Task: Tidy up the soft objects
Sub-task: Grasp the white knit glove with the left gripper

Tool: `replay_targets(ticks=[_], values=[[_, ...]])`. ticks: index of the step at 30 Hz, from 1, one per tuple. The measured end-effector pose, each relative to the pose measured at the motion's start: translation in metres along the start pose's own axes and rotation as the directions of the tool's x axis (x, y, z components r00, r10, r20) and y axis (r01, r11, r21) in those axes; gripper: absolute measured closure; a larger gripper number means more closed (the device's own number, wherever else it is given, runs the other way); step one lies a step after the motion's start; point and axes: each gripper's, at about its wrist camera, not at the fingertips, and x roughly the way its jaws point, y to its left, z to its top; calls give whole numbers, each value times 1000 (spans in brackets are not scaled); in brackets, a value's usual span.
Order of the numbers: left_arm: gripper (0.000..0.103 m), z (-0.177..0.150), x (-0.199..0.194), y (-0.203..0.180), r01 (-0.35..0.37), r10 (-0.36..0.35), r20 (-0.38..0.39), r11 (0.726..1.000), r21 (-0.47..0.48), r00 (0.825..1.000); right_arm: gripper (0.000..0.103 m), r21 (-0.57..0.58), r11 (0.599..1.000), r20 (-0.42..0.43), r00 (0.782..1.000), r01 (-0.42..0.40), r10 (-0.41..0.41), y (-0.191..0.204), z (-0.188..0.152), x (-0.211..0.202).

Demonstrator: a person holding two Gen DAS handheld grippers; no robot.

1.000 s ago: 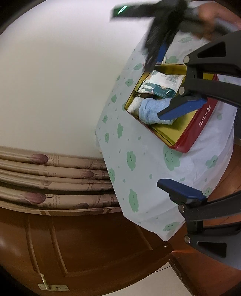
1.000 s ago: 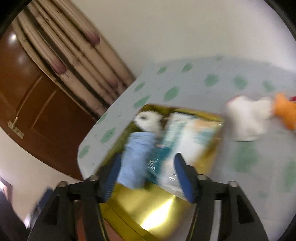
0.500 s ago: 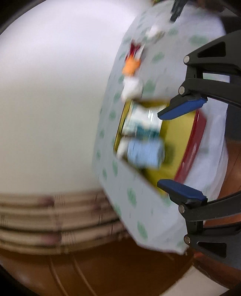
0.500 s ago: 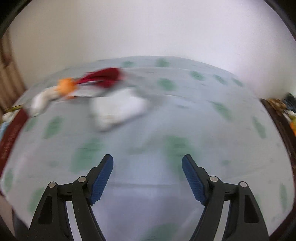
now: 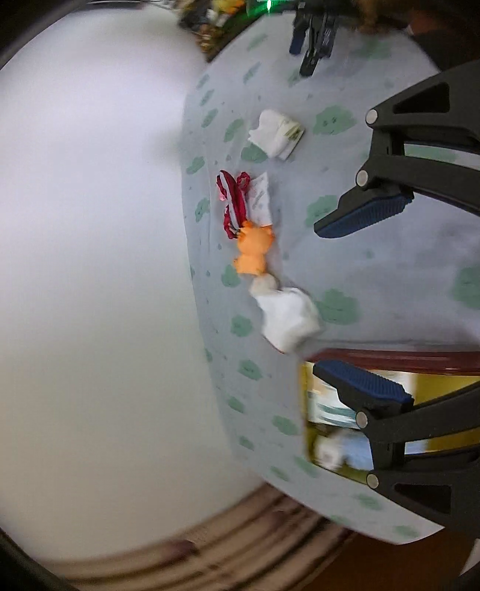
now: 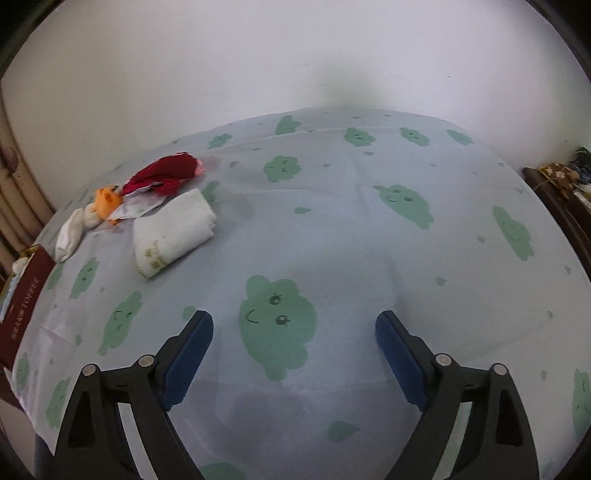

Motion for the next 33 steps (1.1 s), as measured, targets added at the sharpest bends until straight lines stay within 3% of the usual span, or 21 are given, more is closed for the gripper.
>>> replay_targets(ticks=[5, 8, 17, 20, 22, 24, 25, 26, 28, 33], values=[[33, 33, 67, -3, 67, -58, -116, 994, 81, 992, 13, 31, 999, 8, 999, -38, 38, -6, -1, 1], [33, 41, 110, -1, 96, -72, -208, 990, 106, 975, 12, 32, 998, 7, 999, -50, 50, -6, -1, 1], [33, 51, 193, 17, 34, 13, -357, 991, 127, 934, 9, 15, 997, -9, 997, -73, 73, -3, 1, 5], [33, 47, 215, 20, 10, 53, -411, 988, 151, 910, 8, 11, 997, -14, 997, -75, 76, -2, 2, 6], [33, 42, 227, 20, 24, 43, -445, 989, 143, 895, 7, 10, 997, -15, 997, -77, 77, -2, 2, 6], [34, 39, 230, 24, 37, 16, -431, 993, 115, 902, 7, 10, 997, -17, 997, -80, 80, -2, 2, 6], [40, 39, 228, 27, 36, 3, -417, 995, 88, 909, 6, 11, 997, -16, 997, -81, 81, -2, 2, 6], [68, 39, 226, 31, 30, -3, -404, 998, 60, 915, 6, 12, 997, -16, 997, -81, 81, -2, 2, 6], [82, 41, 216, 38, 33, -23, -384, 999, 19, 923, 6, 12, 997, -17, 997, -81, 81, -2, 2, 6], [85, 38, 165, 24, 80, -80, -312, 997, -15, 947, 6, 9, 997, -19, 997, -78, 79, -2, 2, 6]])
